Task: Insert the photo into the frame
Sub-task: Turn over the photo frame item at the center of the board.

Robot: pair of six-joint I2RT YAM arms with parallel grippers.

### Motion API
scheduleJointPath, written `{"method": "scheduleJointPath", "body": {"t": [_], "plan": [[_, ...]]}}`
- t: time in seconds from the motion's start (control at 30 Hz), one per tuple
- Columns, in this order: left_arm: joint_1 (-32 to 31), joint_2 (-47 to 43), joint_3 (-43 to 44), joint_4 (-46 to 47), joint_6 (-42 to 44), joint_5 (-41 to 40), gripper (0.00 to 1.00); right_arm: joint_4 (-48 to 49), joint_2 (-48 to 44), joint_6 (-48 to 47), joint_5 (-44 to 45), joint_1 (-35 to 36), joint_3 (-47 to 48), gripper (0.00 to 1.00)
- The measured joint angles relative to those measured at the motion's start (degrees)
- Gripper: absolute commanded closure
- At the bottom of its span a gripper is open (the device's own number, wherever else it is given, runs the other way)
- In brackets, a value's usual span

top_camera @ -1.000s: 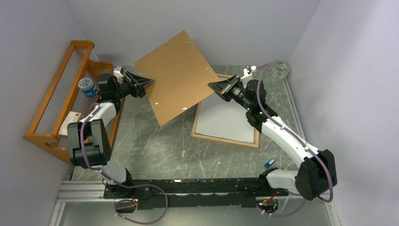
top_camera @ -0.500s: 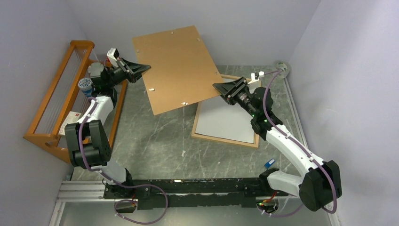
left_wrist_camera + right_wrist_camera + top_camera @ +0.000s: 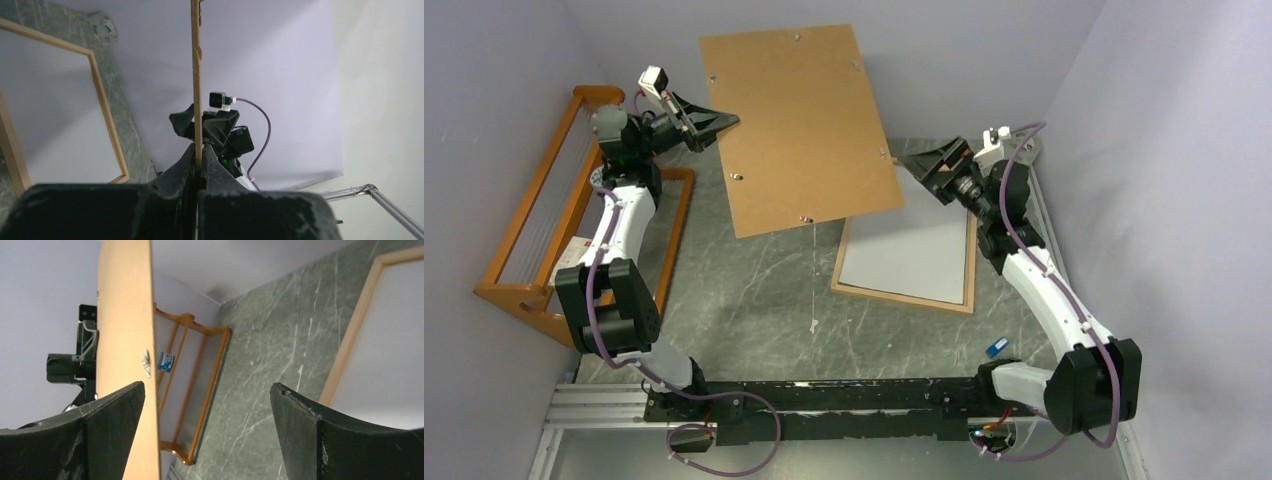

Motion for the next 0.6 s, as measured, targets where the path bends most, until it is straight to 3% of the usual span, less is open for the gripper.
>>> {"method": "scheduleJointPath", "body": {"t": [0.27,0.6], "plan": [[0.00,0.07,1.46,-6.43,2.67,2.32,0.97,2.56,10.71,-0.59,-11.72,-2.05,12.11,0.01],[-2.05,2.82,1.53,-4.02,-0.28,5.49,0.98,12.74,20.20,9.79,-23.26,-0.79,16.28,0.09]]}}
